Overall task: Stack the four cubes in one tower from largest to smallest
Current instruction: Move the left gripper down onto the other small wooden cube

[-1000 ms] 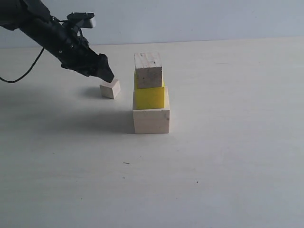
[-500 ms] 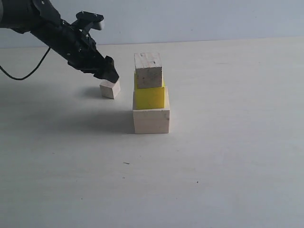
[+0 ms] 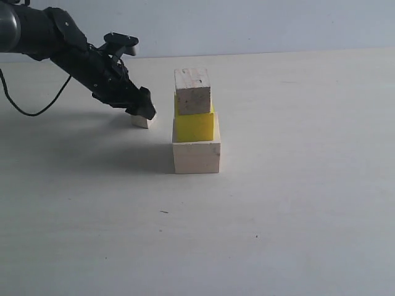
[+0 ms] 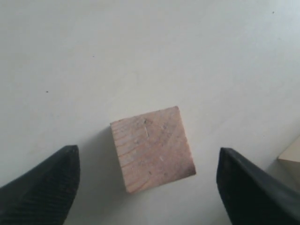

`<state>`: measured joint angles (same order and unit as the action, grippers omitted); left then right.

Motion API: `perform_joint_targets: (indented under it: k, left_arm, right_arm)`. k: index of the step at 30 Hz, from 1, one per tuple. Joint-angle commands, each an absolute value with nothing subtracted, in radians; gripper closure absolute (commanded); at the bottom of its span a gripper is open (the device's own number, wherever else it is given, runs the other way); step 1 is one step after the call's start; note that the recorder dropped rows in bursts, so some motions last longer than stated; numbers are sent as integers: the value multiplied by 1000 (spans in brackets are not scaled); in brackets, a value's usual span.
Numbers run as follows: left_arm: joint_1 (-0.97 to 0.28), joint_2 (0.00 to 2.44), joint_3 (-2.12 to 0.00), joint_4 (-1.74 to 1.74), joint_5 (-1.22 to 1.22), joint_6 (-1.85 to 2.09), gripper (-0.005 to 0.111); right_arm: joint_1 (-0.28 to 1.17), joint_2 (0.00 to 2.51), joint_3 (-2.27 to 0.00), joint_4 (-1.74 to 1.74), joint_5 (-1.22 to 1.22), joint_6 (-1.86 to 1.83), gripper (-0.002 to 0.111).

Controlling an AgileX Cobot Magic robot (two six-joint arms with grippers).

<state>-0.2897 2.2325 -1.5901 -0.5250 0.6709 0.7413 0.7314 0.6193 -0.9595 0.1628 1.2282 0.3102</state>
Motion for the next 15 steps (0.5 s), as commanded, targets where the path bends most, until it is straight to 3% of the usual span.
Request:
perform_joint_targets:
  k: [1,15]
  left_arm:
    - [-294,2235,-1596,-567,656,771,30]
    - [-323,2249,-1596,-550,614,779,30]
  right_arm:
    - [733,616,-955,164,1221,315,108]
    - [733,616,-955,165,1221,315,108]
